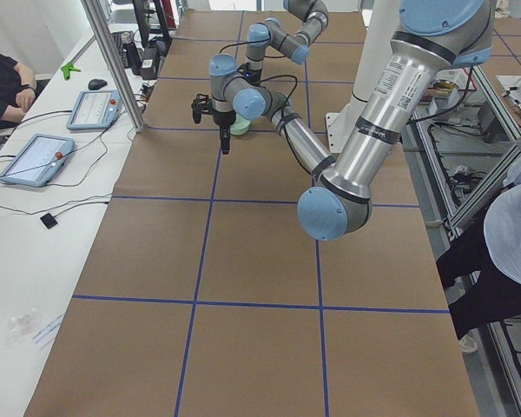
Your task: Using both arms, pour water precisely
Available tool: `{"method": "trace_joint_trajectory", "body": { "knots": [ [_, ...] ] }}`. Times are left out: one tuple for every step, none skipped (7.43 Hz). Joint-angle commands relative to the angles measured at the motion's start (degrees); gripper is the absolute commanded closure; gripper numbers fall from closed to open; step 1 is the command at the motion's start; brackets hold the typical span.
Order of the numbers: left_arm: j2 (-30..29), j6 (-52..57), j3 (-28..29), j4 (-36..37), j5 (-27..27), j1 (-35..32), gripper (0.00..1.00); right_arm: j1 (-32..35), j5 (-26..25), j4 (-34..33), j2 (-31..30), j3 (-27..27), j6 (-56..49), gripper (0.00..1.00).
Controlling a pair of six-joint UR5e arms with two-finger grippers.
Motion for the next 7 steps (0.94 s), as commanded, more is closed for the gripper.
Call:
{"method": "trace_joint_trajectory", "body": {
  "knots": [
    [0.9,2.0,0.0,0.1,0.0,-0.8,0.00,0.0,0.0,-0.8,3.5,-4.4,-1.6,1.00],
    [1.3,3.6,0.0,0.0,0.0,-1.4,0.00,0.0,0.2,-1.2,4.8,-6.2,-1.7,1.00],
    [1.4,3.8,0.1,0.1,0.0,-1.4,0.00,0.1,0.9,-3.6,5.8,-6.7,-3.8,1.00],
    [1.8,3.9,0.0,0.0,0.0,-1.5,0.00,0.2,0.9,-6.0,6.5,-6.7,-5.6,1.00],
    [2.1,4.9,0.0,0.0,0.0,-1.6,0.00,0.2,0.9,-6.4,6.5,-6.9,-5.7,1.00],
    [2.8,7.3,0.0,0.1,-0.1,-2.2,0.00,0.2,1.0,-6.9,7.7,-9.0,-6.1,1.00],
    [3.3,8.0,0.0,0.0,0.0,-2.3,0.00,0.2,1.1,-7.1,9.6,-11.8,-6.4,1.00]
  ]
}}
